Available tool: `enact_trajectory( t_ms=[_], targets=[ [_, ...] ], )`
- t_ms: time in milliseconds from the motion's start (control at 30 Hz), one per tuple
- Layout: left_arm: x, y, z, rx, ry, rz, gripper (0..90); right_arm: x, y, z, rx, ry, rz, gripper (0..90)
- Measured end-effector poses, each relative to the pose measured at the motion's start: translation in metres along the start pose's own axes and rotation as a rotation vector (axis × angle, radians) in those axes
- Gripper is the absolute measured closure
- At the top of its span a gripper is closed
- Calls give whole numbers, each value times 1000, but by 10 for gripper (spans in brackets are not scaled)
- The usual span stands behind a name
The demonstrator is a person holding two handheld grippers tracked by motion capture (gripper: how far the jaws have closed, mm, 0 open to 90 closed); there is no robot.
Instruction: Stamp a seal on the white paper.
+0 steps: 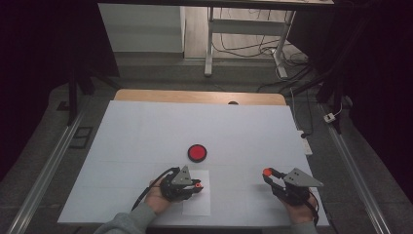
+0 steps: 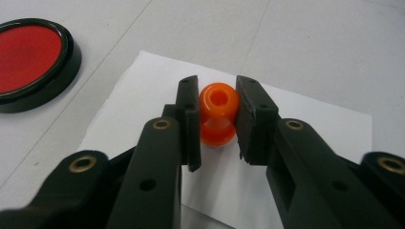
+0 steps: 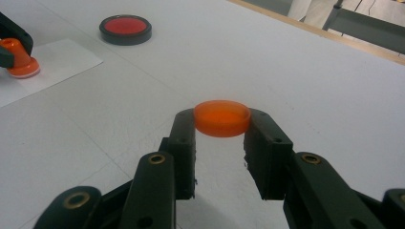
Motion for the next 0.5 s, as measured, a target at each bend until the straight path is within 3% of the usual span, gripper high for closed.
enact_trajectory(
  t_ms=[500],
  targets=[
    [0,0,0,3,-2,-6,728,1,0,0,3,-2,-3,645]
  ],
)
Point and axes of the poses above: each handheld gripper's, and its own axes: x roughly forward along the jaws, y roughly out of its underside, z roughly to its left, the point moved 8 cm from there along x, roughly forward along the jaws, and after that the axes turned 3 degrees about -x, right-handed, at the moved point
